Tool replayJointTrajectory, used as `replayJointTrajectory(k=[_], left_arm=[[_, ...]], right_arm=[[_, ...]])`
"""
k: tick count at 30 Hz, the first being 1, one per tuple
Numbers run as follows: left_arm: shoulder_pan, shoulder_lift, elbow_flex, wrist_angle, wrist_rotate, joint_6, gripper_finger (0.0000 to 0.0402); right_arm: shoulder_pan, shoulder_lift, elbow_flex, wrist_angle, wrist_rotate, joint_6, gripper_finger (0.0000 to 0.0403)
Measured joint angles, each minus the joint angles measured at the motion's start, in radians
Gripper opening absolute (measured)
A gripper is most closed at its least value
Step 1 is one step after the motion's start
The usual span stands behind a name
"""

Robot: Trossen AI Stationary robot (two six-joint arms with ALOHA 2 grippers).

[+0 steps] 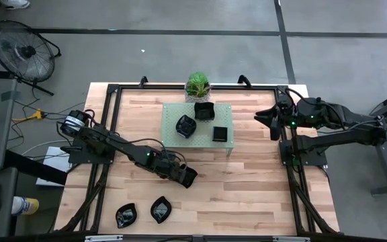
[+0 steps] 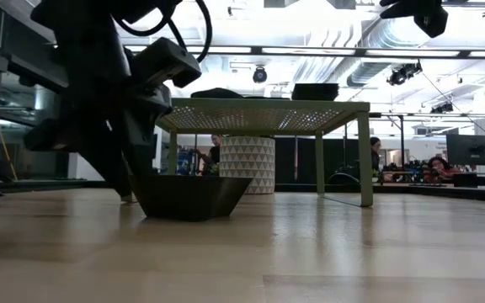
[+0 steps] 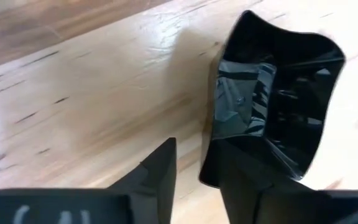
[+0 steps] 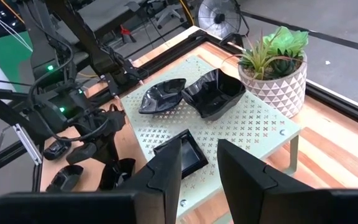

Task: Pick & Place Mini shaped plates
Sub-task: Stack the black distorted square plate on the other black distorted square plate on the shelf

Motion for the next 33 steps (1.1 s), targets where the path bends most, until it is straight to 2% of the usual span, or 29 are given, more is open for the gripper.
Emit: replayJointTrajectory(k=[11,17,22,33], left_arm=[[0.000,0.000,0.002,0.035,0.000,0.000,0.0005],[0.000,0.000,0.002,0.043,0.002,0.000,0.0002],[0.000,0.000,0.011,0.044,0.044,0.009,0.0001],[0.000,-0.001,0.220,-0.198,0.071,0.136,0.0000]], right_arm=[[0.000,0.001,0.000,-0.010,-0.014,0.000,0.0099],[0.000,0.001,0.000,-0.014,-0.020,0.000,0.0099],[0.000,0.001,0.000,-0.014,-0.022,0.000,0.0099],[0.000,0.001,0.000,-0.013,-0.025,0.000,0.0099]])
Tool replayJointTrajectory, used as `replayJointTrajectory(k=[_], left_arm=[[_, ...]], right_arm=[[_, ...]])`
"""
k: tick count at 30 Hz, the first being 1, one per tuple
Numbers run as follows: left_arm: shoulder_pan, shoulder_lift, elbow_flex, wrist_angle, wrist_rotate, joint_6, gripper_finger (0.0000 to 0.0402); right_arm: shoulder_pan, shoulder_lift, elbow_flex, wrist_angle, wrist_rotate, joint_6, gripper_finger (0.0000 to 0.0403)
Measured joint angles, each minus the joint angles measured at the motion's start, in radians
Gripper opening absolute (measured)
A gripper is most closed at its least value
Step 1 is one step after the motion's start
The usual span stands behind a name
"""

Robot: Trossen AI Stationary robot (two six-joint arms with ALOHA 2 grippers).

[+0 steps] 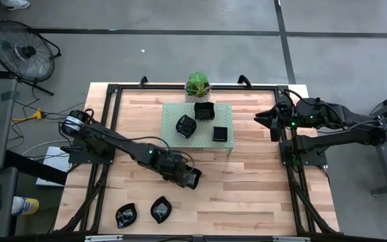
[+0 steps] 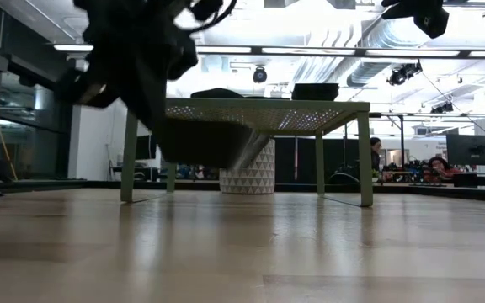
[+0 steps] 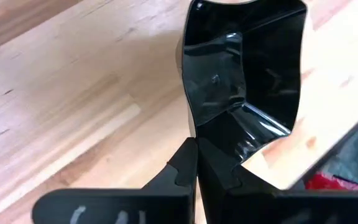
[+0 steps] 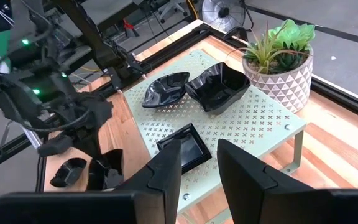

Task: Pick & Place Mini shaped plates
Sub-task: Stack the black distorted square plate on the other black distorted square plate on the shelf

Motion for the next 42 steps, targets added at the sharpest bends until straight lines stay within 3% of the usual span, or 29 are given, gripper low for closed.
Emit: replayJointTrajectory(k=[13,23,28,34,37,42], left_arm=[[-0.053,0.000,0.347,-0.249,0.034,0.138,0.0000],[-0.073,0.000,0.574,-0.351,-0.078,0.263,0.0000],[-0.072,0.000,0.647,-0.380,-0.320,0.341,0.0000],[-0.072,0.000,0.666,-0.375,-0.828,0.382,0.0000],[-0.069,0.000,0.666,-0.371,-1.035,0.431,0.0000],[-0.025,0.000,0.666,-0.361,-1.193,0.539,0.0000]], right_arm=[[0.000,-0.002,-0.001,0.011,0.001,0.012,0.0099],[0.000,-0.002,-0.001,0.036,0.005,0.012,0.0099],[0.000,-0.001,-0.001,0.081,0.008,0.005,0.0099],[0.000,0.011,-0.001,0.203,0.008,-0.054,0.0099],[0.000,0.040,-0.001,0.268,0.003,-0.097,0.0099],[0.000,0.109,-0.001,0.441,0.003,-0.179,0.0099]])
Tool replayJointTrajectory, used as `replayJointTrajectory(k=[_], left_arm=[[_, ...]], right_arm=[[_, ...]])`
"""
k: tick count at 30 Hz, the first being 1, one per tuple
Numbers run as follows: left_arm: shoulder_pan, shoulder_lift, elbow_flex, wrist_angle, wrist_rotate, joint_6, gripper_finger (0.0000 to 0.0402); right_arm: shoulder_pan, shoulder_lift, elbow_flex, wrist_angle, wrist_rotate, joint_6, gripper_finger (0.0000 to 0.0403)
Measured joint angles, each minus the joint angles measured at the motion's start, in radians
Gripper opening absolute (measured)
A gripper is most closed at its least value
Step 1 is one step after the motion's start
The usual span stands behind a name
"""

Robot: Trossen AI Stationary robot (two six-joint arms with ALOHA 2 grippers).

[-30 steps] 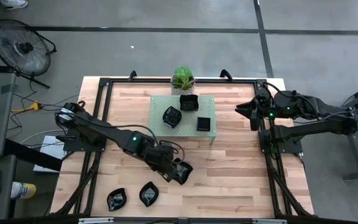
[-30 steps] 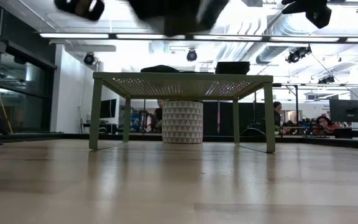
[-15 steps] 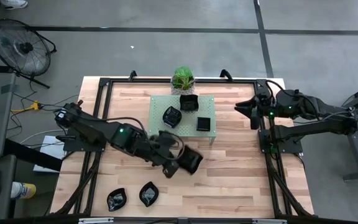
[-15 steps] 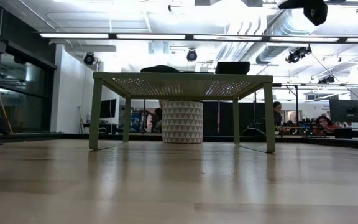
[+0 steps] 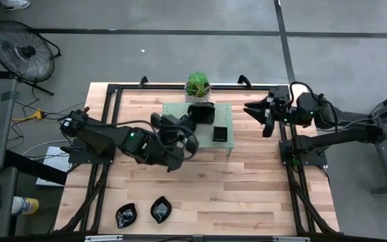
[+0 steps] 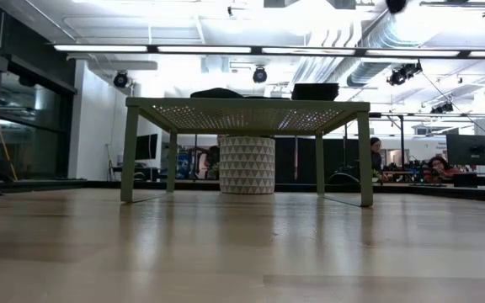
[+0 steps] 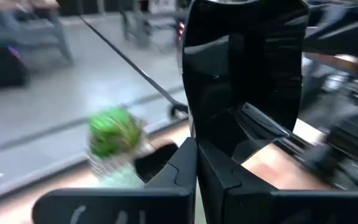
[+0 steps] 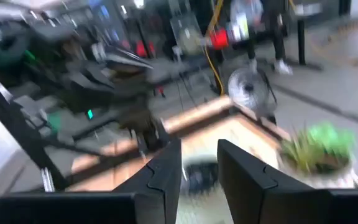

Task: Pick & Place Mini shaped plates
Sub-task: Stack the black distorted square plate on the other black distorted square plate on the shelf

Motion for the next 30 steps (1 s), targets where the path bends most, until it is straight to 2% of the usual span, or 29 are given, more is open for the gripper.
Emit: replayJointTrajectory(k=[9,13,17,21,25,30], left_arm=[[0.094,0.012,0.000,0.156,-0.087,0.296,0.0000],[0.120,0.020,0.001,0.164,-0.146,0.355,0.0000],[0.145,0.033,-0.001,0.164,-0.185,0.397,0.0000],[0.175,0.046,-0.001,0.173,-0.180,0.425,0.0000],[0.193,0.061,-0.001,0.182,-0.161,0.433,0.0000],[0.196,0.067,0.000,0.189,-0.158,0.437,0.0000]], right_arm=[[0.000,0.179,0.000,0.392,-0.001,-0.236,0.0099],[0.000,0.231,0.000,0.463,0.052,-0.304,0.0101],[0.000,0.261,0.000,0.518,0.061,-0.352,0.0125],[-0.004,0.306,0.000,0.569,0.122,-0.363,0.0163],[-0.035,0.342,0.000,0.623,0.120,-0.352,0.0195],[-0.088,0.375,0.000,0.656,0.098,-0.266,0.0203]])
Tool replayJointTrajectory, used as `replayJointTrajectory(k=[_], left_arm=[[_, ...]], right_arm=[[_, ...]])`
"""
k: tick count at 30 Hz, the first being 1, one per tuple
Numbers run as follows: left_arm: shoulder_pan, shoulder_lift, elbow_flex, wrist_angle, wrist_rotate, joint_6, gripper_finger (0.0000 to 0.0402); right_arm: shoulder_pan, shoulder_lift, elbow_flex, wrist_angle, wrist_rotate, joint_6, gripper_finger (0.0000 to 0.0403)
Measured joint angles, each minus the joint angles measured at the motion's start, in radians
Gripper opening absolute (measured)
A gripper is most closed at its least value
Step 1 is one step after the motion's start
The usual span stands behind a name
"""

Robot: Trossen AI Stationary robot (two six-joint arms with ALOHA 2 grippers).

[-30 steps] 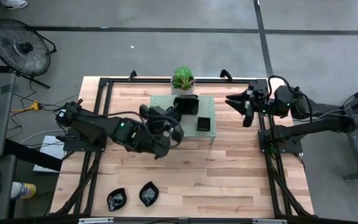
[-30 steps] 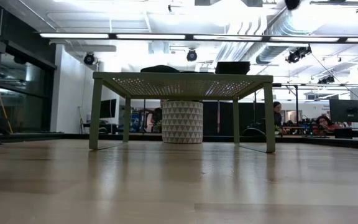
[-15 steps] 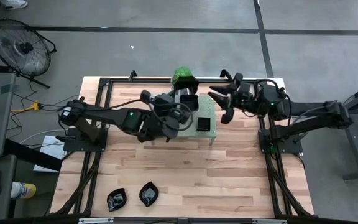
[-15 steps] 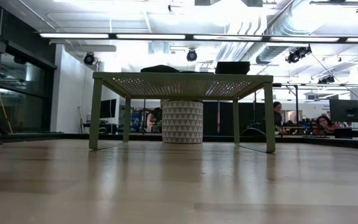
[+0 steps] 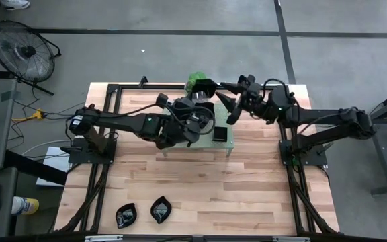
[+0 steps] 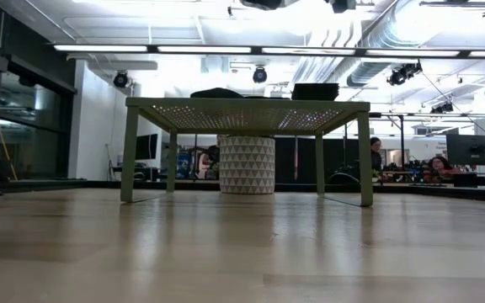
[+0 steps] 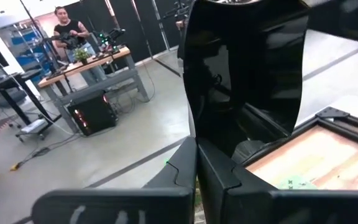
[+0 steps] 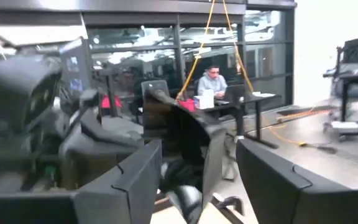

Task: Pick & Place Mini shaped plates
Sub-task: Stack the black distorted square plate on the other black distorted square plate on the shelf

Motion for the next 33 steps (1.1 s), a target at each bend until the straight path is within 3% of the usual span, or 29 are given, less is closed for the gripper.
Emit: replayJointTrajectory(k=[10,18,33], left_arm=[[0.000,0.002,-0.001,0.019,-0.004,0.037,0.0000],[0.000,0.002,-0.001,0.020,-0.004,0.037,0.0000],[0.000,0.002,-0.001,0.021,0.010,0.037,0.0000]], right_arm=[[-0.057,0.062,0.000,0.033,-0.135,0.114,0.0190],[-0.057,0.069,0.000,0.056,-0.103,0.114,0.0166],[-0.057,0.069,0.000,0.079,-0.091,0.113,0.0074]])
